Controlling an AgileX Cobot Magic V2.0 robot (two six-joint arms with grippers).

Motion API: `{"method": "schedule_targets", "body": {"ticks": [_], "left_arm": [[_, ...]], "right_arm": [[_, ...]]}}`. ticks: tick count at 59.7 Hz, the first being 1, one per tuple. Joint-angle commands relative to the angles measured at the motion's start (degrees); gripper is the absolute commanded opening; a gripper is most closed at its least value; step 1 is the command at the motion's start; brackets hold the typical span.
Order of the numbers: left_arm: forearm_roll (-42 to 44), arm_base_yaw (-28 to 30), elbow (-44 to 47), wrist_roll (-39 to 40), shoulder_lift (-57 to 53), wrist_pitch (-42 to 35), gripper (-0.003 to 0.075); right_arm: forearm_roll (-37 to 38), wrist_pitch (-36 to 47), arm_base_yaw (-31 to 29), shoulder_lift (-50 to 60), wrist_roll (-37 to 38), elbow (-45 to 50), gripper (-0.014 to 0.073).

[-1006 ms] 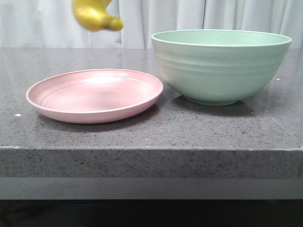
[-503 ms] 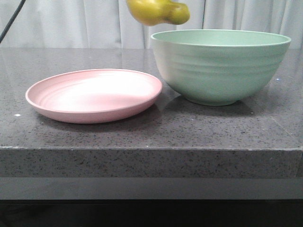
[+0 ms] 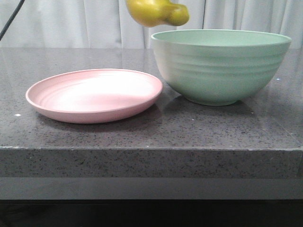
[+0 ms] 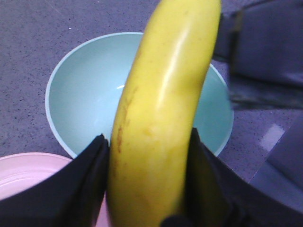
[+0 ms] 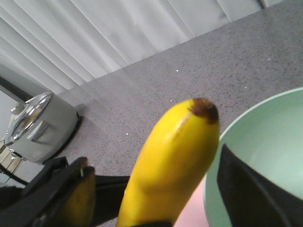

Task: Transfer banana from pink plate to green bowl

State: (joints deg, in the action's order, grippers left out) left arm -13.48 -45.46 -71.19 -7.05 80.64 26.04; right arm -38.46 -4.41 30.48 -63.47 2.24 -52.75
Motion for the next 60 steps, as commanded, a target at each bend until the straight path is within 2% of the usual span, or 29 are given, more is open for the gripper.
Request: {"method": "schedule_targets", "body": {"ticks": [1,13,17,24,27,31,37,42,46,60], "left_arm": [[-0.83,-0.41,-2.03,0.08,-2.35,-4.13,0.0164],[-0.83,-0.41,-2.03,0.08,-2.35,-4.13,0.0165],[-0.83,-0.41,-2.03,0.08,-2.35,-4.13,0.0166],[-0.73,-0.41,-2.03,0.08,-2.35,-4.13,0.0185],[-0.73,-0.41,-2.03,0.08,-2.35,-4.13,0.0209],[-0.73,-0.41,-2.03,0.08,-2.35,-4.13,0.0269],[-0.62,-0.41,-2.03,0.08,-2.35,-4.13,0.0375],[-0.52,-0.41,-2.03,0.08,-2.35,-3.99,0.0473],[-0.52,-0.41,-2.03,0.08,-2.35,-3.83,0.0522],[1.10,-0.41,-2.03,0.08,-4.53,-2.30,0.0537]], "right_arm": [[-0.33,4.41,0.12,-1.90,-0.57,-4.06,0.0553],[-0.33,1.70,0.12,-5.60,-0.57,-7.55,0.0549],[-0.33,1.34,0.12,-5.72,-0.57,-8.01,0.0510],[-0.33,1.28,0.12,-5.72,-0.57,-8.01,0.0363],[-0.33,1.05,0.12,-5.72,-0.57,-8.01,0.0257],[-0.33,0.99,0.12,-5.72,-0.57,-8.01,0.0148],[-0.33,0.99,0.12,-5.72,-0.57,-8.01,0.0068],[-0.33,0.99,0.06,-5.72,-0.57,-8.01,0.0052],[-0.05,1.30,0.06,-5.72,-0.57,-8.01,0.0052],[2.23,3.56,-1.29,-5.97,-5.08,-9.62,0.0052]]}}
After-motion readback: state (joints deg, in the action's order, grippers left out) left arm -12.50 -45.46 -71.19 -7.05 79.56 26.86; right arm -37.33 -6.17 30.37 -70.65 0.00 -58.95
